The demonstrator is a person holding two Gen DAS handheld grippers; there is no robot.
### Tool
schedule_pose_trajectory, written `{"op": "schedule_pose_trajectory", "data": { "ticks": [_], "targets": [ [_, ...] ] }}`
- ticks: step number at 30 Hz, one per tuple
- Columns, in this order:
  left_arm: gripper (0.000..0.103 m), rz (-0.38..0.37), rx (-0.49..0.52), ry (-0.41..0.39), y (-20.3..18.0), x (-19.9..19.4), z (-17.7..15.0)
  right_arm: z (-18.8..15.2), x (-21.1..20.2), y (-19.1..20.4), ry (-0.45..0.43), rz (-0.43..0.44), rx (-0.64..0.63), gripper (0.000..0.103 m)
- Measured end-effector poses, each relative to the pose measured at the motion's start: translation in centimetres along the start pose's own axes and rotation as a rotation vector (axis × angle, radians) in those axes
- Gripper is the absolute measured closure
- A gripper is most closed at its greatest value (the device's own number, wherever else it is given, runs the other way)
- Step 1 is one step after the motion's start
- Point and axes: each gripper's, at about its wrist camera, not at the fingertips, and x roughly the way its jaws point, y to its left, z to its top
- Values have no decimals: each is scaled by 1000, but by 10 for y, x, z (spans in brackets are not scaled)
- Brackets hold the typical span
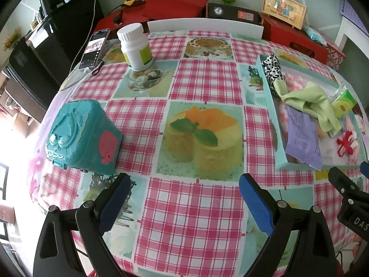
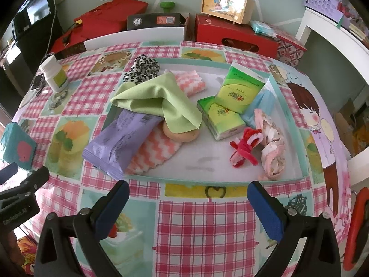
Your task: Organize soft objects
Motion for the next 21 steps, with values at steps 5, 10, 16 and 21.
{"op": "schedule_pose_trajectory", "data": {
  "ticks": [5, 10, 16, 21],
  "targets": [
    [8, -1, 16, 2, -2, 2, 0, 0, 2, 3, 0, -5, -16, 0],
    [8, -8, 28, 18, -5, 5, 0, 1, 2, 6, -4, -8, -34, 0],
    [8, -24, 32, 31, -4, 9, 0, 1, 2, 10, -3, -9, -52, 0],
    [8, -26, 23, 30, -3, 9, 1, 0, 3, 10, 0, -9, -52, 0]
  ]
}}
